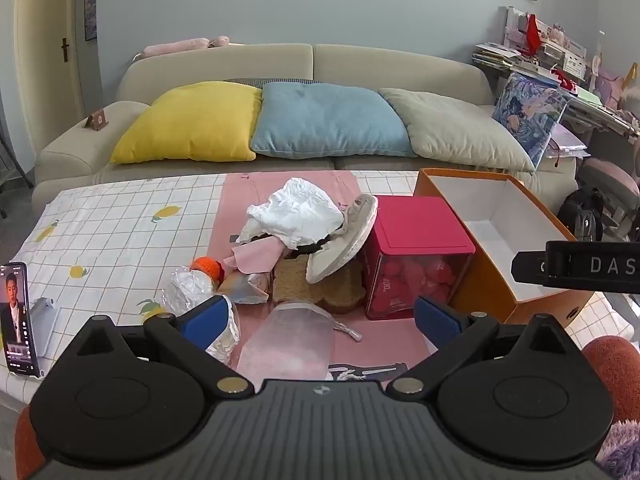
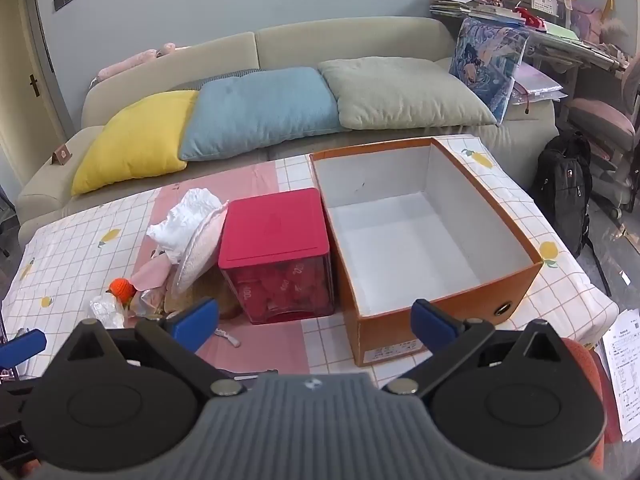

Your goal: Organize soft objects

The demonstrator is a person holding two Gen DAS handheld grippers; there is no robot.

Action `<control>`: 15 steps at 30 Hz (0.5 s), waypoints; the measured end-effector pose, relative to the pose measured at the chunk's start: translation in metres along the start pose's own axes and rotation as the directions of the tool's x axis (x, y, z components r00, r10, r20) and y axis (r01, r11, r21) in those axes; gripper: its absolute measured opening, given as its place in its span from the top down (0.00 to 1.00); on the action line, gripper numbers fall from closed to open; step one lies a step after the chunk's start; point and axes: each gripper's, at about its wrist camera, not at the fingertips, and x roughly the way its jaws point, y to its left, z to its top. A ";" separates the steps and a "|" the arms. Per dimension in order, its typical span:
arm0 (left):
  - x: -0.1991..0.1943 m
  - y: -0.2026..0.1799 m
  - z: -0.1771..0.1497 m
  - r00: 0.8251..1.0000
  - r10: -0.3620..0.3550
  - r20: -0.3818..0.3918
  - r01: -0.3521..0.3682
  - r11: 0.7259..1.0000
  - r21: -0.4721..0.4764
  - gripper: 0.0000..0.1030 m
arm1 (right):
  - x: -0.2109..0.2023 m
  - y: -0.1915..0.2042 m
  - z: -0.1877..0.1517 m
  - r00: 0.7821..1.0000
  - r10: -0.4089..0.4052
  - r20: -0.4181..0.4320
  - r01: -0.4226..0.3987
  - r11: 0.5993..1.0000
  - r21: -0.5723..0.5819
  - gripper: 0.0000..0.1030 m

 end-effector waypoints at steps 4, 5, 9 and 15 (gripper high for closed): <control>0.000 0.000 0.000 1.000 0.017 -0.002 -0.017 1.000 -0.006 0.00 | 0.000 0.001 0.000 1.000 -0.005 -0.001 0.005 1.000 -0.001 0.03; 0.000 -0.001 0.000 1.000 0.019 -0.002 -0.019 1.000 -0.010 0.00 | 0.000 0.000 0.000 1.000 -0.005 -0.003 0.005 1.000 0.003 0.03; 0.004 -0.002 -0.006 1.000 0.006 -0.008 -0.006 1.000 -0.007 0.00 | 0.000 0.000 0.000 1.000 0.000 0.002 0.000 1.000 0.000 0.03; 0.005 0.000 -0.005 1.000 -0.002 -0.012 0.002 1.000 -0.011 0.00 | -0.001 0.002 0.000 1.000 0.000 0.002 0.000 1.000 -0.003 0.03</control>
